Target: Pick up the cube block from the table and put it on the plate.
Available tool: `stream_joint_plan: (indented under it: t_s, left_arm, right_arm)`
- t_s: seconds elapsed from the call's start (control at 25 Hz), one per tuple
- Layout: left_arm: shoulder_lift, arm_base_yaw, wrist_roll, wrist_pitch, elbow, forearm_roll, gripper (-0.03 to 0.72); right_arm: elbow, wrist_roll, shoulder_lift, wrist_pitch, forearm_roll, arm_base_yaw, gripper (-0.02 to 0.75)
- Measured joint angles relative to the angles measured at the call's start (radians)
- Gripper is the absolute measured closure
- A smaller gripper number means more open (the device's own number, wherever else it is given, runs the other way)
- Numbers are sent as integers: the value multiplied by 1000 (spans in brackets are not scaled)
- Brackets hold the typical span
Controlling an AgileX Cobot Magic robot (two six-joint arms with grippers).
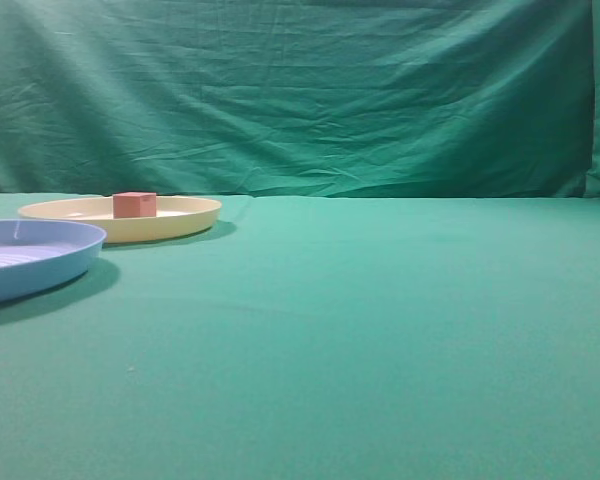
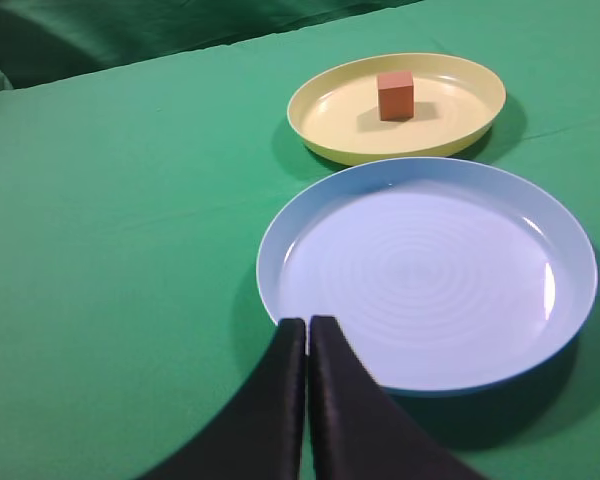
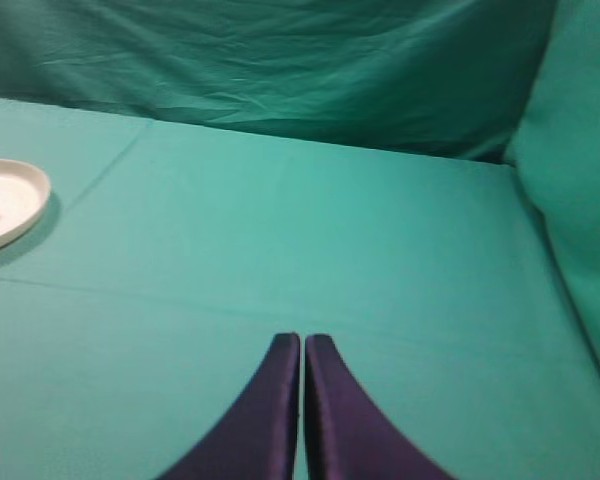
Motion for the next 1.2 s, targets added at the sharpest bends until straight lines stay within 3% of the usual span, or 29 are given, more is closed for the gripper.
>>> stream_joint_plan:
  t_s: [0.2, 0.56, 1.2]
  left_arm:
    - [0, 0, 0, 0, 0, 0, 688]
    - [0, 0, 0, 0, 0, 0, 688]
    - [0, 0, 0, 0, 0, 0, 688]
  right_arm:
    - [173, 0, -154, -60, -11, -82, 738]
    - [408, 0, -265, -111, -16, -98, 738]
    - [427, 2, -265, -146, -9, -98, 738]
